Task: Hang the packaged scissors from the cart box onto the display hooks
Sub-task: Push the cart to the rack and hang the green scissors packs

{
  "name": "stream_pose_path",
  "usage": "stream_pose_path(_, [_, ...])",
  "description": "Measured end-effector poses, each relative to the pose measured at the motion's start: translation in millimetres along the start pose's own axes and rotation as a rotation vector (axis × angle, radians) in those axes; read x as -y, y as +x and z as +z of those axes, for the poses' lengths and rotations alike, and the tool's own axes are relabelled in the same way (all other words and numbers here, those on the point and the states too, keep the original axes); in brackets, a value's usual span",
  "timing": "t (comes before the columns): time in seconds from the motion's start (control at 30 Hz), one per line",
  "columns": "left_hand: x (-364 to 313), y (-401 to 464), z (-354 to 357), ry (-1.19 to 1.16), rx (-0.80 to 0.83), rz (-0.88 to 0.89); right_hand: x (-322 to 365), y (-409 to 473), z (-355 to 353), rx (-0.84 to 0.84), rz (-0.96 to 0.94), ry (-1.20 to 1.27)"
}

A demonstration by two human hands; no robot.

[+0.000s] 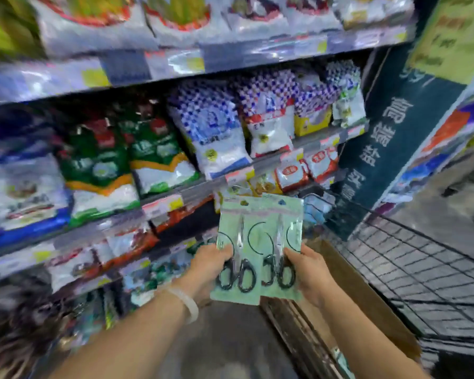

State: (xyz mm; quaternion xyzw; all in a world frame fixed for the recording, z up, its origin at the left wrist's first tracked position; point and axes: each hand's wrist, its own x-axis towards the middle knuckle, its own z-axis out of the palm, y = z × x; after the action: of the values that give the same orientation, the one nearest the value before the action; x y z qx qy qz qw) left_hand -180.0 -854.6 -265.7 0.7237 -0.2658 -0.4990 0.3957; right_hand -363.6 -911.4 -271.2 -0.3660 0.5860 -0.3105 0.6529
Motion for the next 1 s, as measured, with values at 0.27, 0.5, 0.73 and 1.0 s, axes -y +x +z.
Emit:
stream_pose_path(0.27, [78.6, -105.2, -201.8, -0.291, -0.446, -0.042, -31.6, -76.0, 199.4, 0.454, -0.08, -0.277])
stream_pose_path(0.5, [189.4, -271.5, -381.4, -0.397, -0.834, -0.054, -132.7, -225.1, 400.8, 0.747, -0.098, -0.393])
stream_pose_path(0.73, [287.0, -418.5, -522.1, -0.508, -1.068, -0.075, -228.0, -381.2, 545.2, 0.985, -0.126, -0.517])
stream_pose_path(1.0, [344.5, -495.6, -615.9, -0.777, -1.196, -0.015, -264.4, -475.7, 652.6, 1.18, -0.142, -0.584])
